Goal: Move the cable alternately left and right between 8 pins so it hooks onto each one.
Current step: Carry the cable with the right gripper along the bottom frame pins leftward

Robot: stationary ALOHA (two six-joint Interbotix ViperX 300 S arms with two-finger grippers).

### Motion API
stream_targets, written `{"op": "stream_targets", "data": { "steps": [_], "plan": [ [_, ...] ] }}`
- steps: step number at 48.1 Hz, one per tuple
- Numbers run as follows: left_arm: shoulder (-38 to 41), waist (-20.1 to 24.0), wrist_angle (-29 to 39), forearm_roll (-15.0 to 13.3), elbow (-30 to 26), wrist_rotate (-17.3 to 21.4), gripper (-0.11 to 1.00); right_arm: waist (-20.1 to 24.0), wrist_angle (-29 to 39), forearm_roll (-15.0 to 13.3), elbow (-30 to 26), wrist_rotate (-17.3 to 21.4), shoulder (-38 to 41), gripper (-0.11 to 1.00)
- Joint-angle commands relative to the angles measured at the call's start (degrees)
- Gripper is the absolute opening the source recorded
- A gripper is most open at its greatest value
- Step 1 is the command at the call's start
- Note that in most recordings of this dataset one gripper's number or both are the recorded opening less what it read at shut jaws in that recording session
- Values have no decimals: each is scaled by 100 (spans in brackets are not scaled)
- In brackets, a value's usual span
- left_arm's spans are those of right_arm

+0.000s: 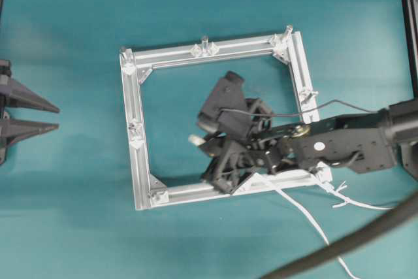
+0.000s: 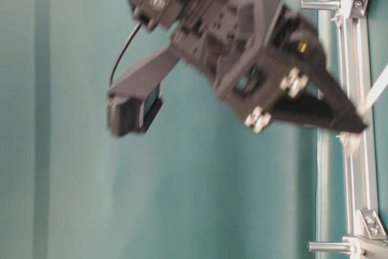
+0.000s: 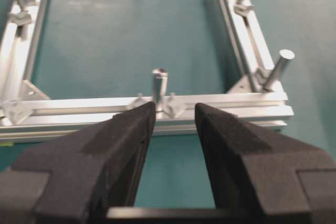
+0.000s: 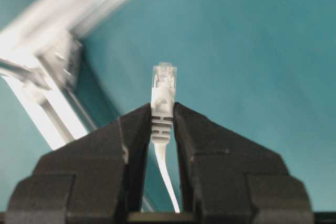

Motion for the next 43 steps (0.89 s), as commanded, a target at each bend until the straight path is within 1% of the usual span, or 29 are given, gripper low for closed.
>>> {"op": "stream_targets", "data": {
  "steps": [1, 6, 10, 14, 22, 26, 30, 39, 43],
  "plan": [
    [35, -237, -26, 26, -105, 62, 45, 35, -123, -26, -255, -97, 0, 15],
    [35, -527, -26, 26, -97, 105, 44, 97, -308, -18, -299, -237, 79, 15],
    [35, -659, -26, 26, -88, 105, 44, 167, -396, -18, -299, -325, 114, 15],
    [35, -668, -18, 26, -88, 105, 44, 255, -457, -18, -308, -466, 149, 15],
    [35, -659, -18, 26, -105, 70, 44, 510, -606, -18, -308, -1134, 264, 15],
    [35, -668, -18, 26, -114, 62, 44, 598, -650, -18, -334, -1406, 299, 15],
    [35, -668, -18, 26, -105, 70, 44, 677, -642, -18, -413, -1564, 325, 15],
    [35, -659, -26, 26, -70, 70, 44, 870, -668, -44, -712, -1696, 519, 15],
    [35, -659, -18, 26, -70, 70, 44, 1020, -668, -44, -888, -1934, 650, 15]
  ]
}}
